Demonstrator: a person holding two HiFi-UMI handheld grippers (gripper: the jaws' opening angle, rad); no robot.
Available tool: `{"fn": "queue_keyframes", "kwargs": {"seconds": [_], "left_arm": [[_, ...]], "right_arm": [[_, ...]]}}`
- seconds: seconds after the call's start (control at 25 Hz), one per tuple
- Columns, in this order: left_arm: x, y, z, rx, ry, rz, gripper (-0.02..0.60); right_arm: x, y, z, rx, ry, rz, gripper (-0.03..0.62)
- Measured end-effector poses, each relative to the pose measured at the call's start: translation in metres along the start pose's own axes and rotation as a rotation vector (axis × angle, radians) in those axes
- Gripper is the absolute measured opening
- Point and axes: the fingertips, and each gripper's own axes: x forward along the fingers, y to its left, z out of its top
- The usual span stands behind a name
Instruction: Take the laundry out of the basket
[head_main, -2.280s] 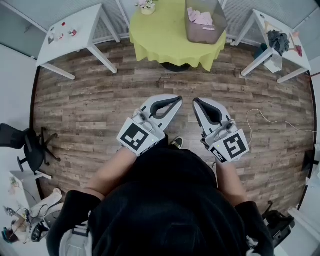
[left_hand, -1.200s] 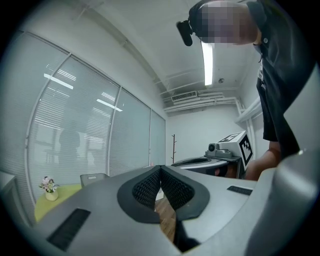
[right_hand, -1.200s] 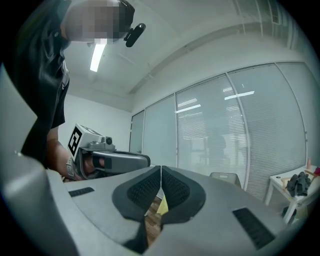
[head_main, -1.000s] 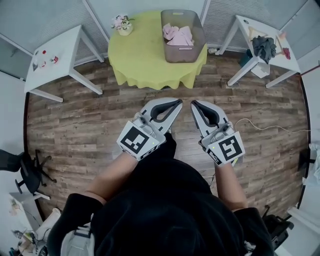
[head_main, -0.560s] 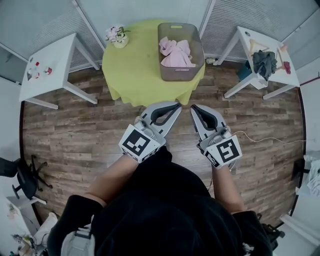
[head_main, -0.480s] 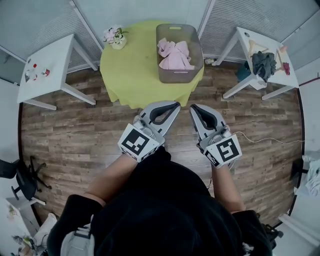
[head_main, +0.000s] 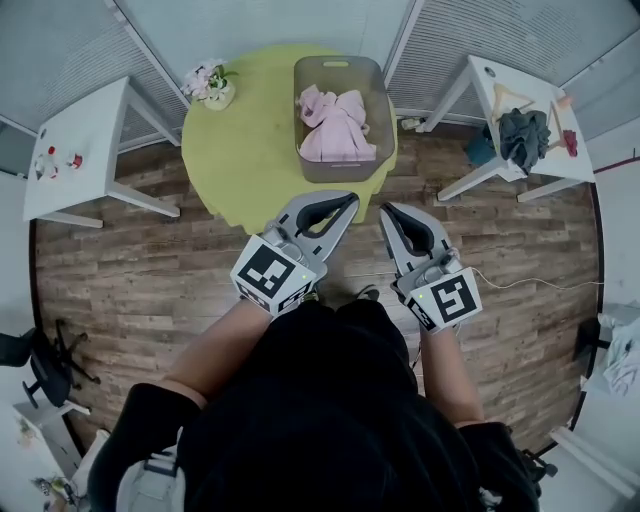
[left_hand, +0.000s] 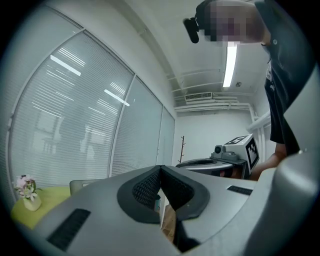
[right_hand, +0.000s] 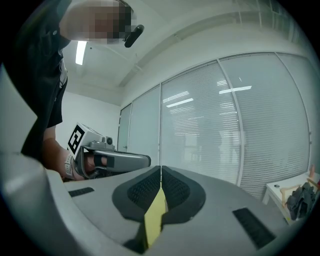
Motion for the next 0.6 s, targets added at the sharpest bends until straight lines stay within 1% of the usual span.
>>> {"fn": "queue_keyframes", "kwargs": {"seconds": [0.2,0.4,0.6], "left_arm": [[0.040,0.016,-0.006,0.006,0.025,0.040,0.009],[0.081,0.036,-0.002,0.026,0.037,0.123,0.009],[0.127,0.056,-0.002,0.022,0.059,0.217,0.009]], "right_arm": [[0.012,-0.044,-0.007,0.004,-0.020,0.036,0.025],[0.027,-0.089,-0.009,-0.008,-0.034,0.117,0.025],[0.040,-0.138,-0.011,-0.031,-0.032,0.209,0.025]]}}
